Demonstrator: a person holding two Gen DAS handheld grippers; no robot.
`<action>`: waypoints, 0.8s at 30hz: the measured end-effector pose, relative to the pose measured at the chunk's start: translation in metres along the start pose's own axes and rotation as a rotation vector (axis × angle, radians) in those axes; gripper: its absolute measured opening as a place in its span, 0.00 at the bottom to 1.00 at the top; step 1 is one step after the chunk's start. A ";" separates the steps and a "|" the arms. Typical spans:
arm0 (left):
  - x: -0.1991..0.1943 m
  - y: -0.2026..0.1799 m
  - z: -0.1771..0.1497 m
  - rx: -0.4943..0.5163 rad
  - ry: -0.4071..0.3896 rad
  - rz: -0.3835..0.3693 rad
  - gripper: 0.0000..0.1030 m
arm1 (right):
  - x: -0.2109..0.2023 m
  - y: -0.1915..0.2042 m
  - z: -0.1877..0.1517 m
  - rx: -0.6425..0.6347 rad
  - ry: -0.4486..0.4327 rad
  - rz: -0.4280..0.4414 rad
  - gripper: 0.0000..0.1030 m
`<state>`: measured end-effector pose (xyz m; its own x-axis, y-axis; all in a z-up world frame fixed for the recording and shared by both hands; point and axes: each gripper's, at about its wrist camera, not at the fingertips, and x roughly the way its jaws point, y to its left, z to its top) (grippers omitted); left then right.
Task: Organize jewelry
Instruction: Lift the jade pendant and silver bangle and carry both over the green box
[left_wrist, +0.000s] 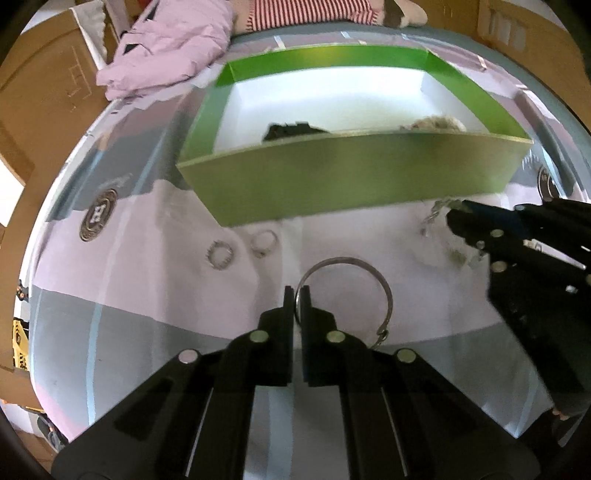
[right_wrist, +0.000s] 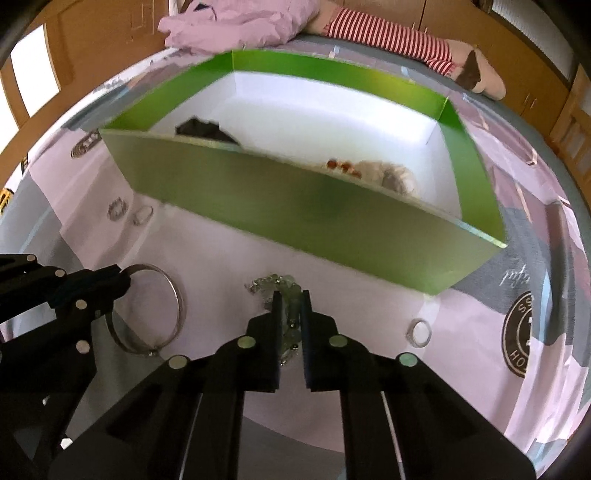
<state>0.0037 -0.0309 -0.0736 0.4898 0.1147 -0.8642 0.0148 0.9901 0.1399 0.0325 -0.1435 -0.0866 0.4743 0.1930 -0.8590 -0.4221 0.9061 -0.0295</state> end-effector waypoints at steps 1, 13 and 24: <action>-0.002 0.002 0.001 -0.004 -0.010 0.009 0.02 | -0.003 0.000 0.001 0.006 -0.015 0.001 0.08; -0.027 0.015 0.025 -0.044 -0.103 0.035 0.02 | -0.039 -0.012 0.018 0.079 -0.160 0.011 0.08; -0.032 0.023 0.035 -0.067 -0.118 0.037 0.02 | -0.057 -0.012 0.029 0.100 -0.219 0.020 0.08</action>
<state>0.0185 -0.0142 -0.0256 0.5878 0.1452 -0.7959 -0.0619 0.9890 0.1347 0.0325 -0.1550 -0.0223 0.6274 0.2788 -0.7271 -0.3595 0.9319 0.0471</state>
